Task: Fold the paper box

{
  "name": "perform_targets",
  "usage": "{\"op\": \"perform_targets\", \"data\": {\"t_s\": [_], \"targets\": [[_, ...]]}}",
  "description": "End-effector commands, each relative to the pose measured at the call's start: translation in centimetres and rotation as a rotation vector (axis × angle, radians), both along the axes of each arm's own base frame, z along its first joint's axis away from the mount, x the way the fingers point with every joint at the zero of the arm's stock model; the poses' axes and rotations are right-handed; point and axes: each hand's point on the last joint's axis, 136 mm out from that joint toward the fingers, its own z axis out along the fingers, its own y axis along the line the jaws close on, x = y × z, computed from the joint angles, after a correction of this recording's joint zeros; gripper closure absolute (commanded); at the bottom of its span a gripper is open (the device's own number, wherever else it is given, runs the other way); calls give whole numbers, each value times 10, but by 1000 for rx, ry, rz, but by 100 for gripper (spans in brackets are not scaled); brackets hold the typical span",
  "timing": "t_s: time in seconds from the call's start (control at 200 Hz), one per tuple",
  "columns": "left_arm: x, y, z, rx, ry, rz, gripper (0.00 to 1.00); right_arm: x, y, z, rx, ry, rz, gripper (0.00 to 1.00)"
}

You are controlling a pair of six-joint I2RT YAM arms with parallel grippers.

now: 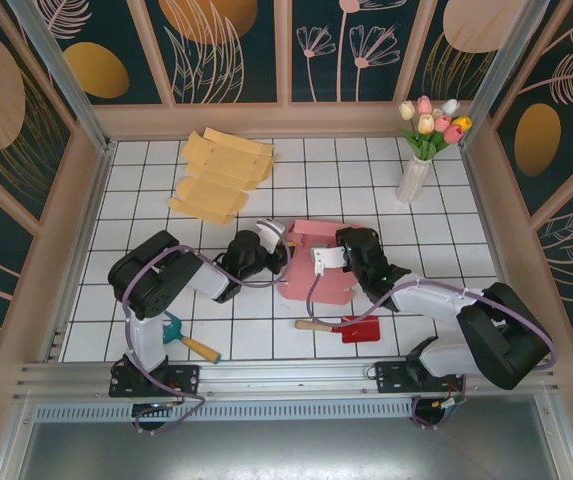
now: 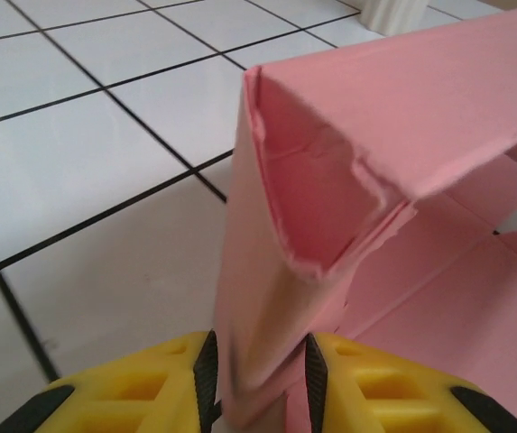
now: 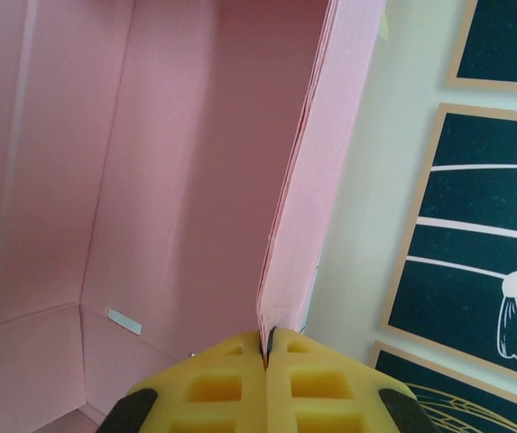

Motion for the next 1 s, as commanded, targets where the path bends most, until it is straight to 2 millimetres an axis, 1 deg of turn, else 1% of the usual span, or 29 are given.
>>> {"op": "perform_targets", "data": {"t_s": [0.0, 0.09, 0.3, 0.355, 0.5, 0.626, 0.771, 0.906, 0.936, 0.996], "targets": [[4, -17, 8, -55, 2, -51, 68, -7, -3, -13, -25, 71, 14, 100], [7, -23, 7, -62, 15, -66, 70, -7, -1, -14, -21, 73, 17, 100], [14, -26, 10, -88, 16, -33, 75, -7, 1, -15, -25, 70, 21, 100], [18, -27, 11, -87, 12, -2, 76, -7, 2, -15, -23, 72, 22, 100], [27, -31, 13, -82, -14, 95, 73, -8, 4, -16, -24, 75, 25, 100], [33, -33, 14, -81, -39, 176, 75, -8, 4, -16, -21, 79, 23, 100], [47, -24, 9, -58, -54, 301, 82, -9, 4, -16, -15, 85, 19, 100], [48, -21, 5, -54, -62, 353, 87, -8, 5, -16, -8, 87, 17, 100], [51, -16, 4, -37, -74, 400, 91, -7, 4, -16, -7, 87, 11, 100], [58, 6, 4, 38, -112, 559, 100, -6, 2, -16, -7, 86, -4, 100]]}}
